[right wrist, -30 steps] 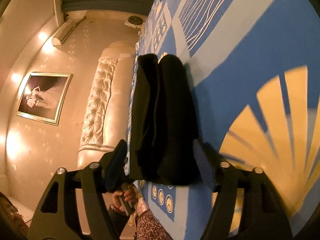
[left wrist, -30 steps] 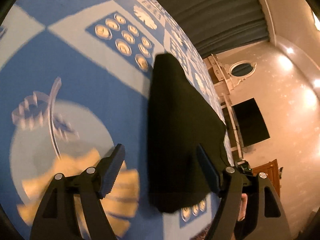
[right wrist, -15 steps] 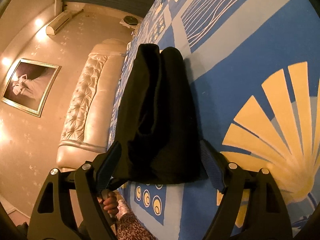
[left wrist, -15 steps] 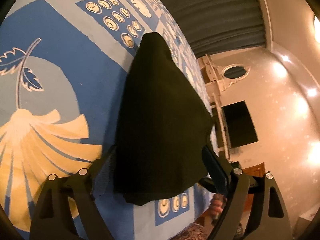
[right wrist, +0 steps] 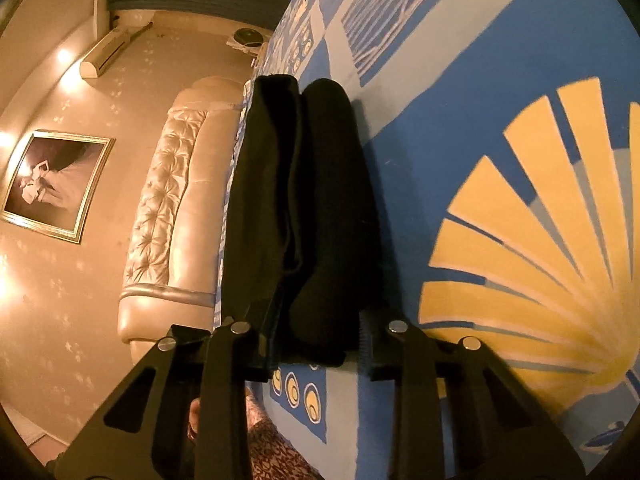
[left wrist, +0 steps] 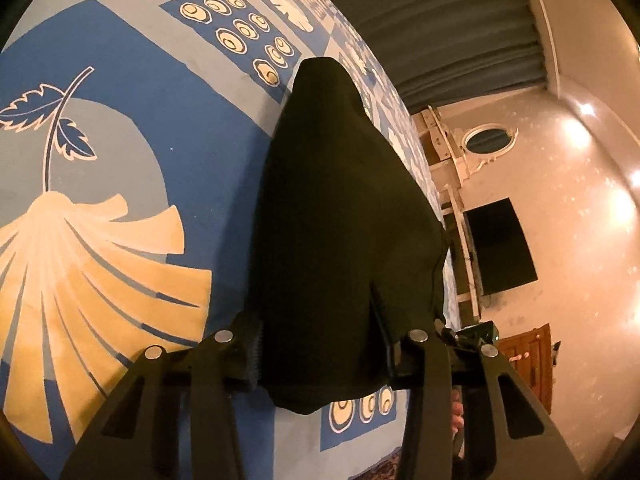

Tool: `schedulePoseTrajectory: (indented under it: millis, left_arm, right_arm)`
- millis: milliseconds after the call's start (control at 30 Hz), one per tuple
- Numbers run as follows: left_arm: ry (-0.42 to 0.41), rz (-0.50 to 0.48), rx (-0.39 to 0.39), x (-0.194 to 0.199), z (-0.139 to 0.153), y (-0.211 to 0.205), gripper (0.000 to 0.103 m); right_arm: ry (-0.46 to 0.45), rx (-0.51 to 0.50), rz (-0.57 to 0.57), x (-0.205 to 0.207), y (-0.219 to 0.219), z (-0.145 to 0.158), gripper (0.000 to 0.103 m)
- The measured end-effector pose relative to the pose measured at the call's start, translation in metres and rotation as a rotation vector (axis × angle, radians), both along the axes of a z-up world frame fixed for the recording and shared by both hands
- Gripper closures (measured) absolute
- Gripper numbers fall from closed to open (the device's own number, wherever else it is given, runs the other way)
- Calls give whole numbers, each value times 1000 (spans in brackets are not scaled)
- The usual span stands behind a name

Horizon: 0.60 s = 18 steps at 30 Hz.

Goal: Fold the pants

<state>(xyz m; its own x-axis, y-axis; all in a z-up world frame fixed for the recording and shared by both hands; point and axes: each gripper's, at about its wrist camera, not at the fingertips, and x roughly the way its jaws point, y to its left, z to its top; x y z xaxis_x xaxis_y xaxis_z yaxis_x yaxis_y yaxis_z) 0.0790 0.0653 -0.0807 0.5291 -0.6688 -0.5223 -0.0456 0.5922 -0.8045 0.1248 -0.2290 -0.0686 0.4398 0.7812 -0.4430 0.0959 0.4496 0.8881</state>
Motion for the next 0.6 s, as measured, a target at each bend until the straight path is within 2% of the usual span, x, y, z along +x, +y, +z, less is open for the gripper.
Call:
schedulePoseTrajectory:
  millis: [100, 300, 600]
  left_arm:
    - [7, 4, -12, 0, -2, 1, 60]
    - [8, -7, 33, -2, 2, -2, 60]
    - [2, -16, 24, 0, -1, 1, 59]
  right_arm:
    - [3, 28, -5, 0, -9, -7, 75]
    - [-3, 27, 4, -5, -25, -14, 75]
    - [-9, 49, 4, -6, -28, -20, 75]
